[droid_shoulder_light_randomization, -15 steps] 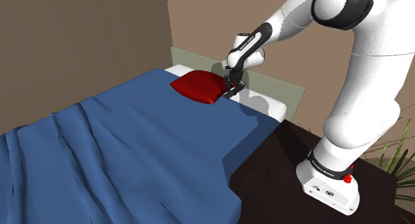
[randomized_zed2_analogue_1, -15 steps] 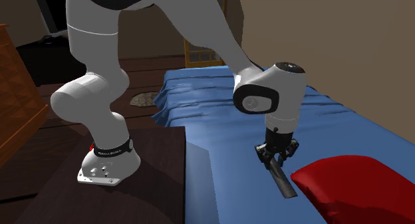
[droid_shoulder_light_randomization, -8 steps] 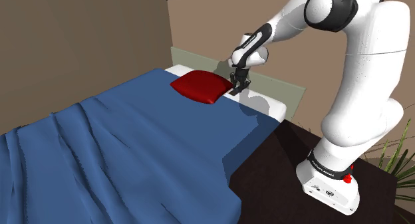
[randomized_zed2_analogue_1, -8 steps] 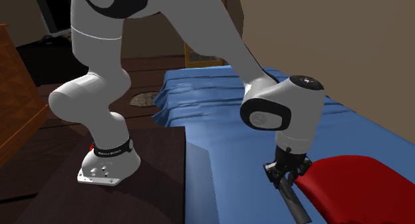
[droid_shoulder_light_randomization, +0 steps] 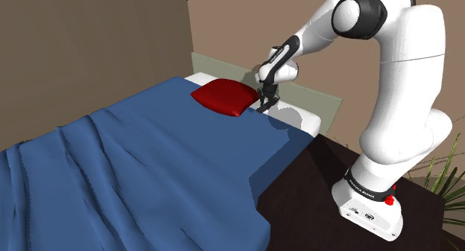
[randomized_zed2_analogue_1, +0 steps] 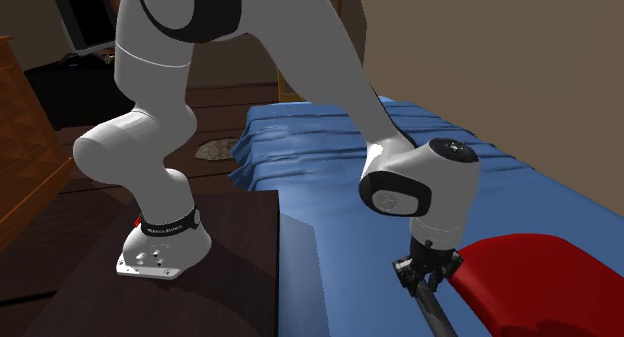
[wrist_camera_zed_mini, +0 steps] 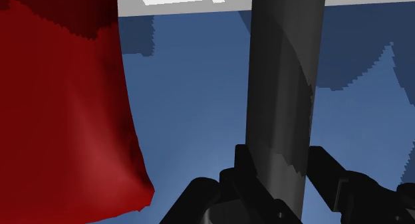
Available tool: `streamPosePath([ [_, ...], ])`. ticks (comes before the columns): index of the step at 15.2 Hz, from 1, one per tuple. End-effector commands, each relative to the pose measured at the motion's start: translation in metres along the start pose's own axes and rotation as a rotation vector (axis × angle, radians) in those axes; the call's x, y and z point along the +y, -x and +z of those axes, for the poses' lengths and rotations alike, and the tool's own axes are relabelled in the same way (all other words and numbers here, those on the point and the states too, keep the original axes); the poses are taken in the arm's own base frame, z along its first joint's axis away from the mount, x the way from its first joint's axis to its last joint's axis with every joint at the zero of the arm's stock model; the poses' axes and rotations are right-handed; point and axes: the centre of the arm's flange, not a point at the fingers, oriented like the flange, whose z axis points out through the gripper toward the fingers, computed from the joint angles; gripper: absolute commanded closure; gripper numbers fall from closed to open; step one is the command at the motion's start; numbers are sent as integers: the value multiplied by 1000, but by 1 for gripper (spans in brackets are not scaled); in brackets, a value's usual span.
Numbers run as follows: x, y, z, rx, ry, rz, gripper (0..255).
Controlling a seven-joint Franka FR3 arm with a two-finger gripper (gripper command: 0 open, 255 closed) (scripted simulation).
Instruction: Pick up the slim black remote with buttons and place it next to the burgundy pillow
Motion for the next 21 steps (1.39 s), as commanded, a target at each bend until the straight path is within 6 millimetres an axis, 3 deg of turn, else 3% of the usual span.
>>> streamPosePath([
  [1,-1,1,11,0,1,0,255],
  [21,-10,2,116,0,1,0,255],
])
